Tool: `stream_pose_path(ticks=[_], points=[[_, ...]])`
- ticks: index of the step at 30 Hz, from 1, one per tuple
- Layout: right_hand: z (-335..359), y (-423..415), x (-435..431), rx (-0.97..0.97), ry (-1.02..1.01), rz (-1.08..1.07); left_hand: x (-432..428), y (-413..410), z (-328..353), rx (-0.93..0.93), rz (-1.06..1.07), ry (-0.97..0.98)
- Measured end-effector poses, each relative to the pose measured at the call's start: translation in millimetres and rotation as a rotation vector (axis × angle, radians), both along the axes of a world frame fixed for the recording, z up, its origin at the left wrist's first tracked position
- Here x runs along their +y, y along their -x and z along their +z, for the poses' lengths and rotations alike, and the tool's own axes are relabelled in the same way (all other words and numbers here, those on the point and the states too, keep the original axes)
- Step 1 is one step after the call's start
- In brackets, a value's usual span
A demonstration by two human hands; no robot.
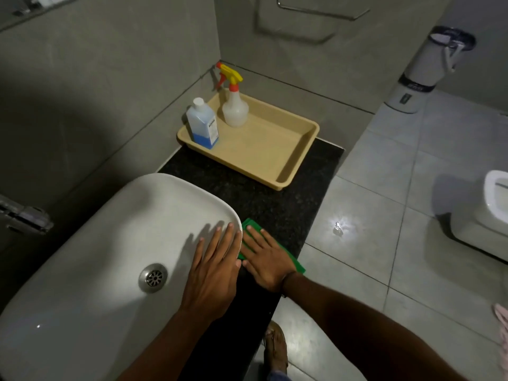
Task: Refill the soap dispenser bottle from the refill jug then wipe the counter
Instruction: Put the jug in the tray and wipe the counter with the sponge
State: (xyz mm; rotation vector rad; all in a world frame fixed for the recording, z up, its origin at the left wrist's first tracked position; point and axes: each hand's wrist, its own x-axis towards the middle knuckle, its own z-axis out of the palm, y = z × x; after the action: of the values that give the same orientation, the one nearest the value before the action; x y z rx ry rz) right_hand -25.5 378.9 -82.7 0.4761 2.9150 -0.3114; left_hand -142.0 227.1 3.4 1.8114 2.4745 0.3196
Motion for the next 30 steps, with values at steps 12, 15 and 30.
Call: stream_pose_path(ticks=[12, 15, 30], points=[[5, -48, -55, -0.025, -0.005, -0.083, -101, -10, 0, -0.033, -0.085, 0.105], [5, -28, -87, -0.029, -0.029, -0.169, -127, -9, 0, -0.060, -0.084, 0.104], [-4, -73, -183, 0.005, 0.025, 0.029, -198, 3, 6, -0.181, -0.099, 0.149]])
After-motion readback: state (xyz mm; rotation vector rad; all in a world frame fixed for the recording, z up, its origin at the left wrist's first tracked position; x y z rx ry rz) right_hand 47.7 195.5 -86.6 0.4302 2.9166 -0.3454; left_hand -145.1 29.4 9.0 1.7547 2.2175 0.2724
